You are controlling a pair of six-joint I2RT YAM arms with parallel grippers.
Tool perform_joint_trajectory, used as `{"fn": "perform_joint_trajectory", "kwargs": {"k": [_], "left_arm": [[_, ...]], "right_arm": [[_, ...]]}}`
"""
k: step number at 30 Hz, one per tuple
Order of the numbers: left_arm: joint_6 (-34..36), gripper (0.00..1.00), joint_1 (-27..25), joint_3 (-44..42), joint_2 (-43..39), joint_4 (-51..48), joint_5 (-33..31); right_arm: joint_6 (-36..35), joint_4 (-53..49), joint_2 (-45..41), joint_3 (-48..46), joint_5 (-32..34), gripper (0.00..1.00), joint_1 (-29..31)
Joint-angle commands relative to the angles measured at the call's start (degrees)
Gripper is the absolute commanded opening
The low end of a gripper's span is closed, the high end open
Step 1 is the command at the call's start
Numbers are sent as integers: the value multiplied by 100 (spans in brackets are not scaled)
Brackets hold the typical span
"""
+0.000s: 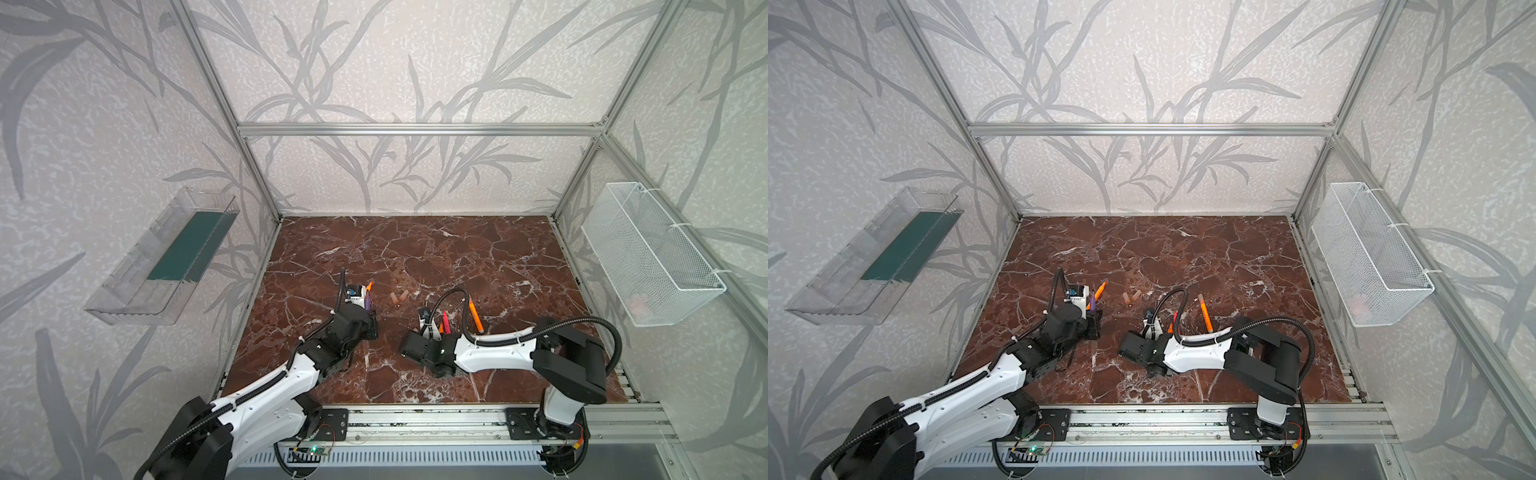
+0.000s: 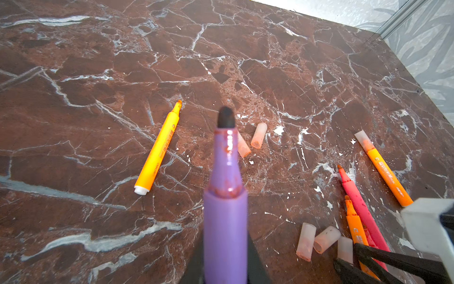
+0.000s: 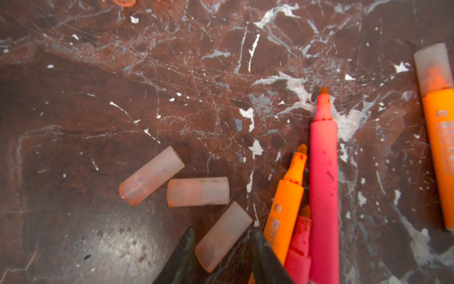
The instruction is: Insert the pens into the pen caps
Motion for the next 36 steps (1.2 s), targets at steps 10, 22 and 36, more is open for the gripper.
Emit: {"fn": "perform_joint_trajectory", "kwargs": {"k": [10,22,36], "left_arm": [[-25,0,25,-34,-41,138,32],[-44,0,21,-31,-44,174,80],[-42,0,23,3,25,218,131]], "right_arm": [[60,-7,-84,-5,-1,31,35],[83,387,229,1,-320,31,32],[143,450,343,16,-362,29,36]]}}
